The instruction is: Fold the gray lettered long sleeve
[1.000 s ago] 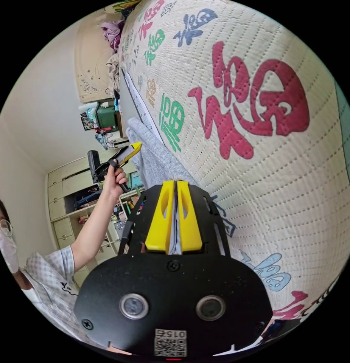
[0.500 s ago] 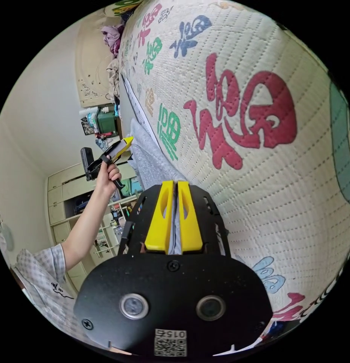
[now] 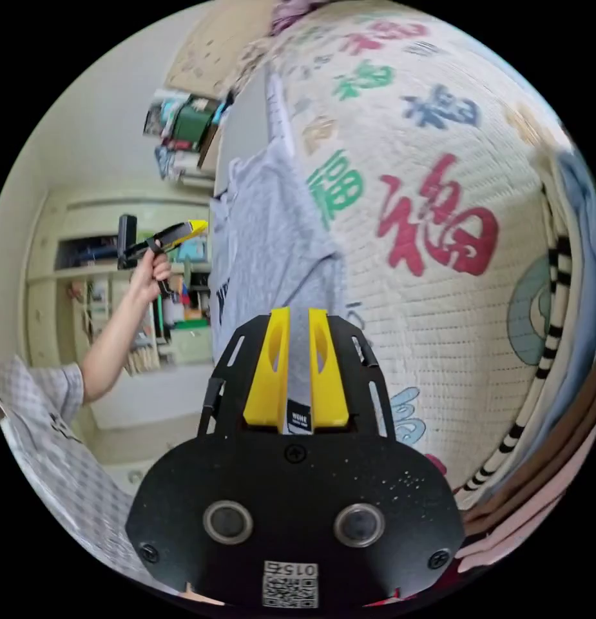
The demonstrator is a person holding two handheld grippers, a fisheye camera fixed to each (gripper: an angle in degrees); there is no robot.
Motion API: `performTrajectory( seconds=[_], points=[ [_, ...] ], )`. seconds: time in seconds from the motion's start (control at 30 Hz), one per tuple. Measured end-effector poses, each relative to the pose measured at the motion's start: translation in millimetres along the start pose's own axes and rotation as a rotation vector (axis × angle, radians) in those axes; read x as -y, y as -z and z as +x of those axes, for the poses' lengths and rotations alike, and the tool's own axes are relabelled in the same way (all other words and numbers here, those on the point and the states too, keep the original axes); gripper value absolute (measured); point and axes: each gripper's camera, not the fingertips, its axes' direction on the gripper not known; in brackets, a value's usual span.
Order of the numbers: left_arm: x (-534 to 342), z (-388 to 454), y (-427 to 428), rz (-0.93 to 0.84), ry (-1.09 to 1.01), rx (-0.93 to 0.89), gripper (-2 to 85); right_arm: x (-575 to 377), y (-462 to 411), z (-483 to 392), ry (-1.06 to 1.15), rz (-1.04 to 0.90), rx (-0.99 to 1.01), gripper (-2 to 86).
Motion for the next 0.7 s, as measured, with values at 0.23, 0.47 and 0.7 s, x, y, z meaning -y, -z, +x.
performTrajectory(
  seconds=[0.23,0.47,0.7],
  points=[
    [-230.1,-113.1,19.5,-0.125,0.299,0.005,7.4,59.3,-99.1,-294.6,0.545,-0.259,-0.04,6.2],
    [-321.9,-187.9,-7.3,0.002,0.351,-0.114,6.8,103.0,-199.2,-423.8,0.604,-0.445,-0.226,4.8],
    [-367.1,-244.1,-6.2,-0.016,0.297,-0.206,6.6,134.4,-213.2,-479.6,0.463,-0.711,-0.518,0.5]
  ],
)
